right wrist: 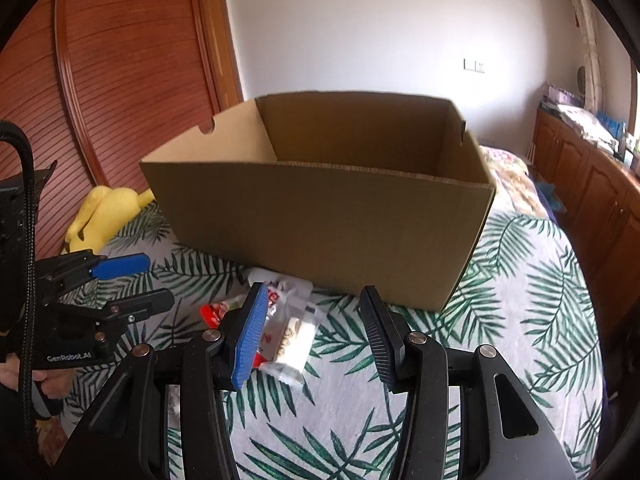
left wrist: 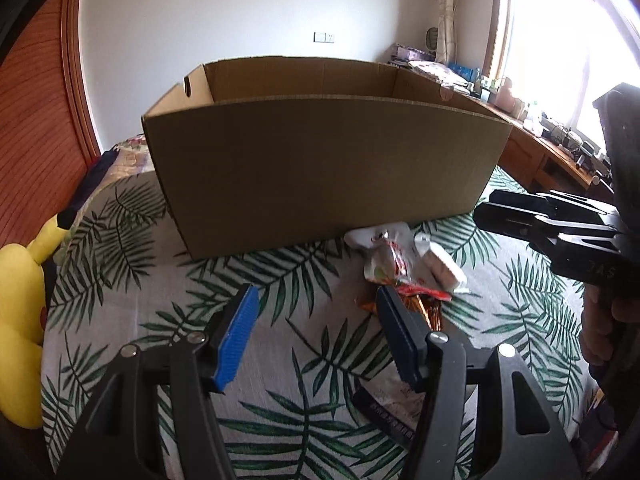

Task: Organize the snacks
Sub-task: 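Move both tools back over the remaining snacks beside the box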

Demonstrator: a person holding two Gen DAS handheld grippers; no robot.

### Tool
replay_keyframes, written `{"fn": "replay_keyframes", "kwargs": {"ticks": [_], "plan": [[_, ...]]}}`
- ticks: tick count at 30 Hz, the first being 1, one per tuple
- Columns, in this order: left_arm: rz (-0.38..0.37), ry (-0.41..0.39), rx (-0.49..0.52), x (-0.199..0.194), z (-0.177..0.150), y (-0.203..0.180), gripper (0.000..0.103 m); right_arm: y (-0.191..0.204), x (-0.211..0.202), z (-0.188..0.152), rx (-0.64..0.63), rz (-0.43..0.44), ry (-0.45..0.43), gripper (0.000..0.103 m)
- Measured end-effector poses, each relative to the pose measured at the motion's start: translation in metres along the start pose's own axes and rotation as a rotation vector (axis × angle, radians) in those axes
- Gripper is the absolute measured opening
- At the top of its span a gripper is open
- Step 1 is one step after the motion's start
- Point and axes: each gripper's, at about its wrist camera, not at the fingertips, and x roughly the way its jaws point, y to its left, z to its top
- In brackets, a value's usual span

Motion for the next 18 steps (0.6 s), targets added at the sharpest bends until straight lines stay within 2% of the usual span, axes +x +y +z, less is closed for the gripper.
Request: {"fn": "replay_keyframes", "kwargs": {"ticks": [9, 18], "plan": [[0.0, 0.028, 0.003, 0.006, -0.014, -0.002, 0.062, 0.006, 0.029, -0.01, 0.001, 0.022, 0.082, 0.047], [-0.009, 0.046, -0.004, 0.01, -0.019, -0.004, 0.062, 0.001, 0.05, -0.017, 0.056, 0.051, 0.148, 0.041]]}}
